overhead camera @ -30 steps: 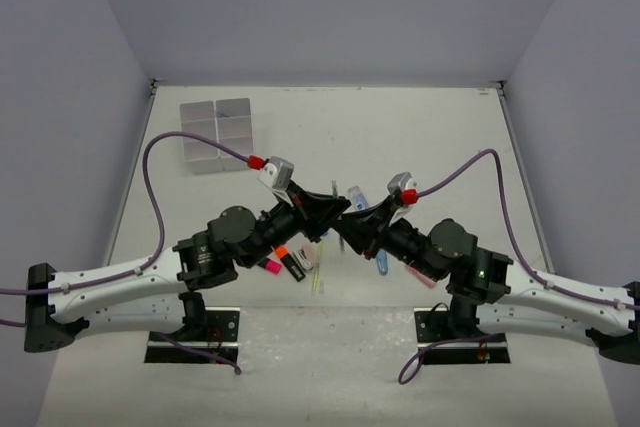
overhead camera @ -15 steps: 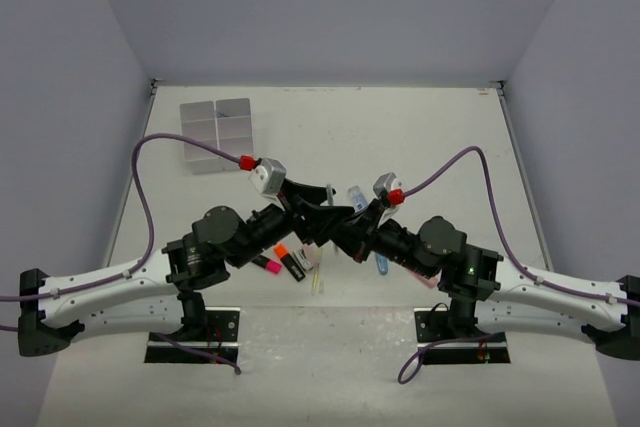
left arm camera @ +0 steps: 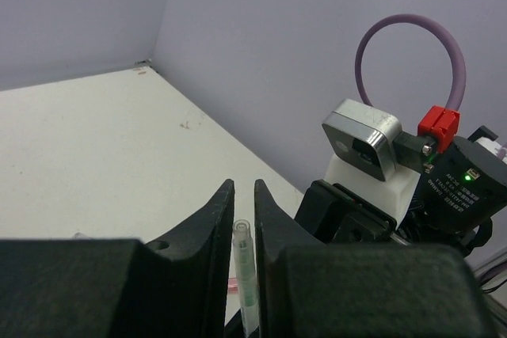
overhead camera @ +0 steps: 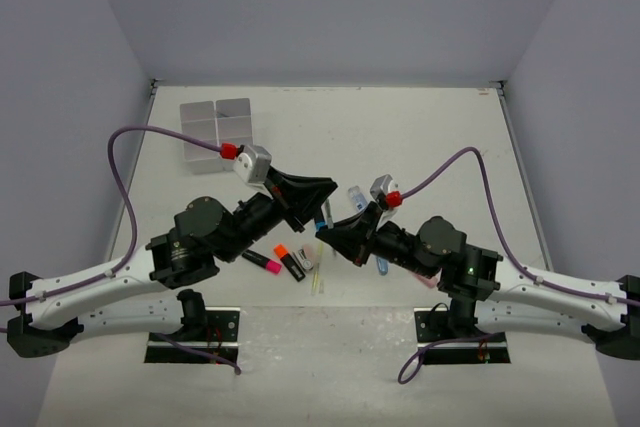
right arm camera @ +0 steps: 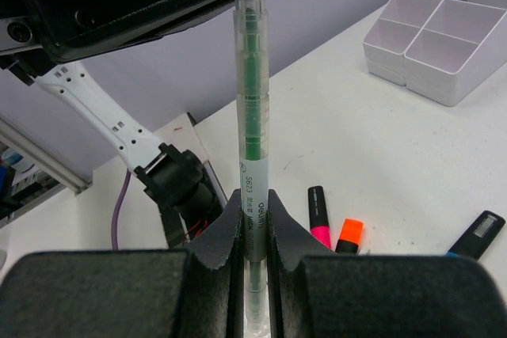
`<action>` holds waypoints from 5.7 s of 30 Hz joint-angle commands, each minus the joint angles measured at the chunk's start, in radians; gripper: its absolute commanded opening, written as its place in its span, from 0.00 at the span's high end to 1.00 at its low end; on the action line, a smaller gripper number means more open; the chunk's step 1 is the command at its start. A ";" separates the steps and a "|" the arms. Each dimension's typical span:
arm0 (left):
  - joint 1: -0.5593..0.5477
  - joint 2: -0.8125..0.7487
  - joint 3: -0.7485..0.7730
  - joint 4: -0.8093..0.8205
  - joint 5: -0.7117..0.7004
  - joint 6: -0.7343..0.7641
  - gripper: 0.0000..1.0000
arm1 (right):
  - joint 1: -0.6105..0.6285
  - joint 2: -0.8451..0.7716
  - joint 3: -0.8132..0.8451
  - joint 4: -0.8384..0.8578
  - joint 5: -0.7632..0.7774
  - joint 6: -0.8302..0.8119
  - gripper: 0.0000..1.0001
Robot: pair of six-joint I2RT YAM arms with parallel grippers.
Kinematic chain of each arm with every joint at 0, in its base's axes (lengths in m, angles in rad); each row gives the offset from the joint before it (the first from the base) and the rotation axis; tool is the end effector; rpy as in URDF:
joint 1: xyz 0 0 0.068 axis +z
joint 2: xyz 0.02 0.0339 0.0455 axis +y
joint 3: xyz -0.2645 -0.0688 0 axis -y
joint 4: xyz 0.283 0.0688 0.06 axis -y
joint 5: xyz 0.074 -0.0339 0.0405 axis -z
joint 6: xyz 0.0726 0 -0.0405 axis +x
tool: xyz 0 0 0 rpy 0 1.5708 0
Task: Sort the stationery into containers
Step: Close the pen cap on the pen, then place the pen in the storage box, then pick up the pen from the center of the board.
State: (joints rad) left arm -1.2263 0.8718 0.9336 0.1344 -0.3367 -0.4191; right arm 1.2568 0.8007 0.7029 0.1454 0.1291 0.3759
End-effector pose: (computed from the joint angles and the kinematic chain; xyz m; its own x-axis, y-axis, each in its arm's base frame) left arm 0.1132 -0.2445 0.4211 -0.2569 -0.4214 -0.8697 0.7383 0.4951 -0.4580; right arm 0.0920 0.2531 0.3424 -0.3180 0.1994 -0.9269 -0.8458 0.3821 0.3724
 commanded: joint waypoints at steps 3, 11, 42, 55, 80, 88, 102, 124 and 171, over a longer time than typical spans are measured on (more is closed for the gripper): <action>-0.004 -0.017 -0.021 0.001 0.036 -0.009 0.88 | 0.003 -0.019 0.052 -0.009 0.005 -0.017 1.00; -0.004 0.021 -0.020 -0.013 0.102 -0.045 1.00 | 0.002 -0.008 0.119 -0.032 0.033 -0.063 1.00; -0.013 0.050 0.044 -0.215 -0.150 -0.109 0.78 | -0.069 0.143 0.273 -0.119 -0.083 -0.158 1.00; 0.149 0.139 0.235 -0.415 -0.282 -0.061 1.00 | -0.083 0.163 0.223 -0.187 0.100 -0.176 0.22; 1.045 1.039 0.604 0.258 -0.402 0.069 1.00 | -0.186 -0.094 -0.091 -0.176 0.184 0.003 0.01; 1.067 1.129 0.544 0.319 -0.359 -0.016 1.00 | -0.206 -0.117 -0.124 -0.152 0.107 -0.037 0.01; 1.065 0.907 0.398 0.255 -0.341 -0.138 0.28 | -0.252 0.041 -0.065 -0.174 0.095 0.065 0.01; 0.870 -0.082 0.013 -0.781 0.040 -0.172 0.00 | -0.081 0.760 0.285 -0.619 0.302 0.769 0.68; 0.867 -0.213 -0.081 -0.799 0.176 -0.076 0.00 | -0.020 0.937 0.433 -0.721 0.336 0.842 0.81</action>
State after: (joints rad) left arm -0.3569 0.6692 0.8580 -0.6943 -0.1874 -0.5297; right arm 1.2282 1.7913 1.1096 -0.5487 0.4066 1.1793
